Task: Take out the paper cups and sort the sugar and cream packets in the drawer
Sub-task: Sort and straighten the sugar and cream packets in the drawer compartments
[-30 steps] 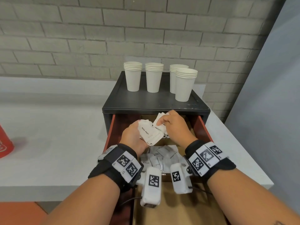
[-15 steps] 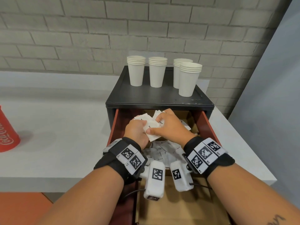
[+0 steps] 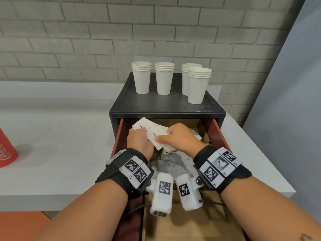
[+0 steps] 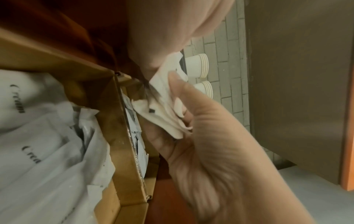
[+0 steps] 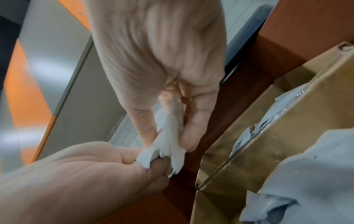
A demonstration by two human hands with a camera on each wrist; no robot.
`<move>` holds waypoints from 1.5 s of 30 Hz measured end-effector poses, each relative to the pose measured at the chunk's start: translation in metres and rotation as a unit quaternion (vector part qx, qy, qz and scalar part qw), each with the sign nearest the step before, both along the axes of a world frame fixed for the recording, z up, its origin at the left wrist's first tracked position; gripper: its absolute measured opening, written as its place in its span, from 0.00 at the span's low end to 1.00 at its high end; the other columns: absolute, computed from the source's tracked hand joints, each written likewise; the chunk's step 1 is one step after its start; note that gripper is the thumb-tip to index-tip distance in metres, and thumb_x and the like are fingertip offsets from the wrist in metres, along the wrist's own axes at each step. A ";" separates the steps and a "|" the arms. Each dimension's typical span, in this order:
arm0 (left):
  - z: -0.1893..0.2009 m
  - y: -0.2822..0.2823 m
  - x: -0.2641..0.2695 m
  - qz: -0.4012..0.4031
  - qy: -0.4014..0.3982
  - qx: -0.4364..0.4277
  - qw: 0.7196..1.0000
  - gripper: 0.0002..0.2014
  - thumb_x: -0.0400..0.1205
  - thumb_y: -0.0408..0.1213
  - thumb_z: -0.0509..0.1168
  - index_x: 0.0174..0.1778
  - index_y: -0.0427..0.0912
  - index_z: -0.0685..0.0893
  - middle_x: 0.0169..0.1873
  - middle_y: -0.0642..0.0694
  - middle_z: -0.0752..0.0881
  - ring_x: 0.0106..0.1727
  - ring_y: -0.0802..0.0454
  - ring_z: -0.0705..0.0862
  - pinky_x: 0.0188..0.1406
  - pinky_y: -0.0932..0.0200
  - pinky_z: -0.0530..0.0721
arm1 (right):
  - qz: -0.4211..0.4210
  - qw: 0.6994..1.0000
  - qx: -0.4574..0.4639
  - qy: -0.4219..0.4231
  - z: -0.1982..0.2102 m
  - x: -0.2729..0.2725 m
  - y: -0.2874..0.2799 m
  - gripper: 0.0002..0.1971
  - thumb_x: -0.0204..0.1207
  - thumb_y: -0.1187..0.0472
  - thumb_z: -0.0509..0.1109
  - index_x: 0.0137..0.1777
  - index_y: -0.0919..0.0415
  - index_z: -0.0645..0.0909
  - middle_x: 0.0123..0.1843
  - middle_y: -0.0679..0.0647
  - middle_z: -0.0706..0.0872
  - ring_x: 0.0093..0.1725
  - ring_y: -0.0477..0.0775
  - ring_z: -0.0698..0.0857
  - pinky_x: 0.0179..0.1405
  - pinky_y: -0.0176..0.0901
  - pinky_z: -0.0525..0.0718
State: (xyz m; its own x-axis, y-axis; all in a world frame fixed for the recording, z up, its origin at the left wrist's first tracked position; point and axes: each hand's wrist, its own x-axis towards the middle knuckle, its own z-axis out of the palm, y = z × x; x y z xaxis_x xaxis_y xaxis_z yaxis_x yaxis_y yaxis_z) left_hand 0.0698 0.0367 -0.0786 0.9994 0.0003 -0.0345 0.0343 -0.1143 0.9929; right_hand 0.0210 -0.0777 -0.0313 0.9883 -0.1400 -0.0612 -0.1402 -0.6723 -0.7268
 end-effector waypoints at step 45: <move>0.037 -0.010 -0.029 -0.166 0.251 -0.426 0.853 0.19 0.88 0.35 0.47 0.71 0.34 0.73 0.65 0.32 0.80 0.62 0.36 0.81 0.50 0.36 0.81 | 0.006 0.995 0.025 -0.092 0.003 0.004 -0.012 0.25 0.71 0.64 0.73 0.67 0.51 0.72 0.58 0.48 0.78 0.56 0.51 0.78 0.44 0.37 0.77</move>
